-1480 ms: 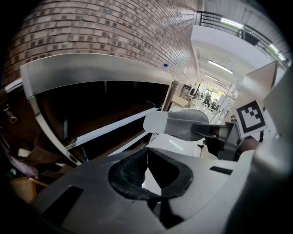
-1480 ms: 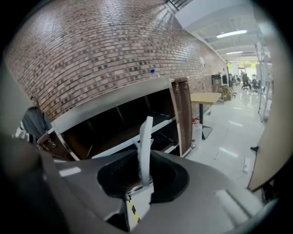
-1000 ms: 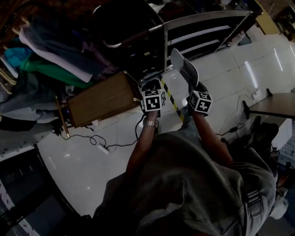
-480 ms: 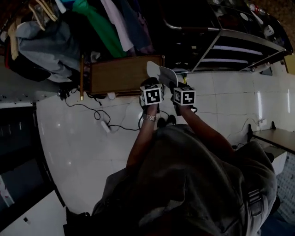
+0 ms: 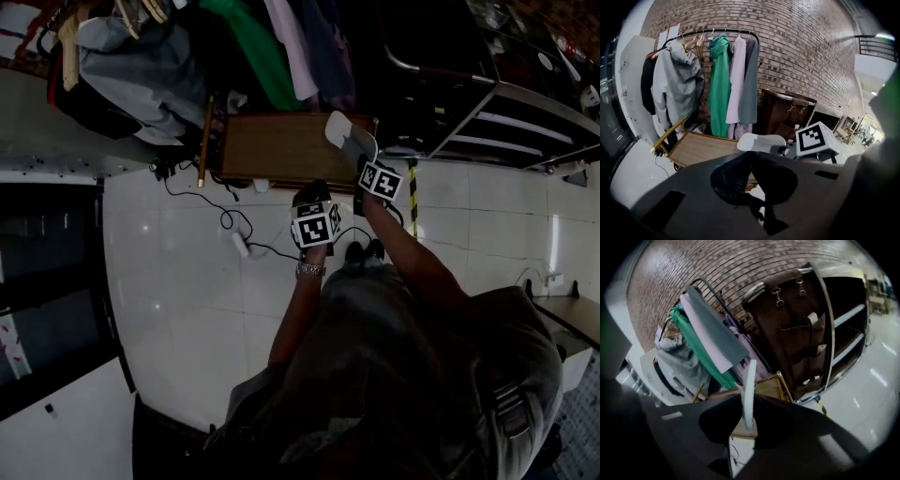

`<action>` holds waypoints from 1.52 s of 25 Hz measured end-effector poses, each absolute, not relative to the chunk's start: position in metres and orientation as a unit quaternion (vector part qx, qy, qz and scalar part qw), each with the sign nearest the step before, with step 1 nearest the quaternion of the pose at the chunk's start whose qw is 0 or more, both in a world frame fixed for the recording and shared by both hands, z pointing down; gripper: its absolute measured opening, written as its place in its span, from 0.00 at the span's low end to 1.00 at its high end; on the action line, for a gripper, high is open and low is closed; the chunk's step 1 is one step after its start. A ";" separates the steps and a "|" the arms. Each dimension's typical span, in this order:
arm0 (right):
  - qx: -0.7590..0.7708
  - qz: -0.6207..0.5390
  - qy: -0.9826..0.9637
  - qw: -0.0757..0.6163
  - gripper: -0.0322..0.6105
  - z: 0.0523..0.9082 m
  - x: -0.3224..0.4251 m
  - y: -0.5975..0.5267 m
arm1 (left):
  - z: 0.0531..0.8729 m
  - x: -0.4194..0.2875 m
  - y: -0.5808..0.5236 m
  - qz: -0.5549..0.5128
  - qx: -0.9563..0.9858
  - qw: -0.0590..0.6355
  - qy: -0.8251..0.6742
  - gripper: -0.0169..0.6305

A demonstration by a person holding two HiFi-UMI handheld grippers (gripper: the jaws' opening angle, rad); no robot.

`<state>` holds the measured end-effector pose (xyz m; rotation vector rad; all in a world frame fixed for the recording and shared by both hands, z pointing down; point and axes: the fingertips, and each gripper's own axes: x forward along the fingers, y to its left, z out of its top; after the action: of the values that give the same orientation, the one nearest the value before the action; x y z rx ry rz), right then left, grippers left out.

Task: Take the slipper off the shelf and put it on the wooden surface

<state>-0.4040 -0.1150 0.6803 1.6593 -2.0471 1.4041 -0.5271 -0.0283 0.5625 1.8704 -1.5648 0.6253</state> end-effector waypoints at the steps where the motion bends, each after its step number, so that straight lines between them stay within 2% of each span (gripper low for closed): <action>1: 0.575 0.480 -0.661 0.040 0.14 0.687 -0.403 -0.124 | 0.565 -0.539 -0.020 0.236 0.698 0.312 -0.600 0.03; 3: 0.615 0.509 -0.602 -0.014 0.14 0.706 -0.401 -0.134 | 0.574 -0.558 -0.002 0.238 0.679 0.327 -0.613 0.03; 5: 0.636 0.531 -0.560 -0.016 0.15 0.730 -0.406 -0.132 | 0.586 -0.569 0.014 0.239 0.666 0.342 -0.618 0.03; 7: 0.622 0.539 -0.567 0.037 0.17 0.749 -0.427 -0.128 | 0.595 -0.573 0.024 0.238 0.661 0.352 -0.618 0.03; 8: 0.597 0.544 -0.584 0.074 0.21 0.758 -0.442 -0.124 | 0.598 -0.573 0.026 0.237 0.661 0.355 -0.617 0.03; 10: 0.531 0.575 -0.607 0.135 0.39 0.773 -0.477 -0.107 | 0.600 -0.571 0.026 0.235 0.666 0.356 -0.612 0.03; 13: 0.446 0.654 -0.590 0.160 0.50 0.789 -0.509 -0.071 | 0.598 -0.562 0.019 0.230 0.680 0.351 -0.601 0.03; 16: 0.377 0.686 -0.592 0.193 0.53 0.790 -0.522 -0.035 | 0.598 -0.551 0.012 0.226 0.693 0.349 -0.589 0.03; 19: 0.301 0.680 -0.627 0.232 0.48 0.770 -0.530 0.011 | 0.596 -0.543 0.007 0.223 0.701 0.348 -0.582 0.03; 21: 0.294 0.669 -0.656 0.189 0.32 0.738 -0.522 0.020 | 0.591 -0.537 0.000 0.222 0.707 0.344 -0.577 0.03; 23: 0.340 0.631 -0.684 0.131 0.20 0.700 -0.493 0.002 | 0.582 -0.530 -0.014 0.224 0.716 0.331 -0.573 0.03; 24: 0.370 0.598 -0.700 0.124 0.14 0.683 -0.475 -0.011 | 0.578 -0.525 -0.024 0.229 0.720 0.324 -0.569 0.03; 28: 0.446 0.432 -0.750 0.228 0.12 0.628 -0.412 -0.043 | 0.570 -0.488 -0.049 0.254 0.740 0.309 -0.541 0.03; 33: 0.476 0.388 -0.759 0.217 0.11 0.575 -0.370 -0.050 | 0.538 -0.421 -0.059 0.248 0.782 0.289 -0.493 0.03; 38: 0.507 0.354 -0.748 0.242 0.11 0.561 -0.335 -0.043 | 0.530 -0.376 -0.053 0.248 0.810 0.276 -0.454 0.03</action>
<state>-0.3352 -0.0425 0.5609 1.3847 -2.0447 0.9670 -0.3758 -0.0529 0.5296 2.1763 -1.2207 0.6675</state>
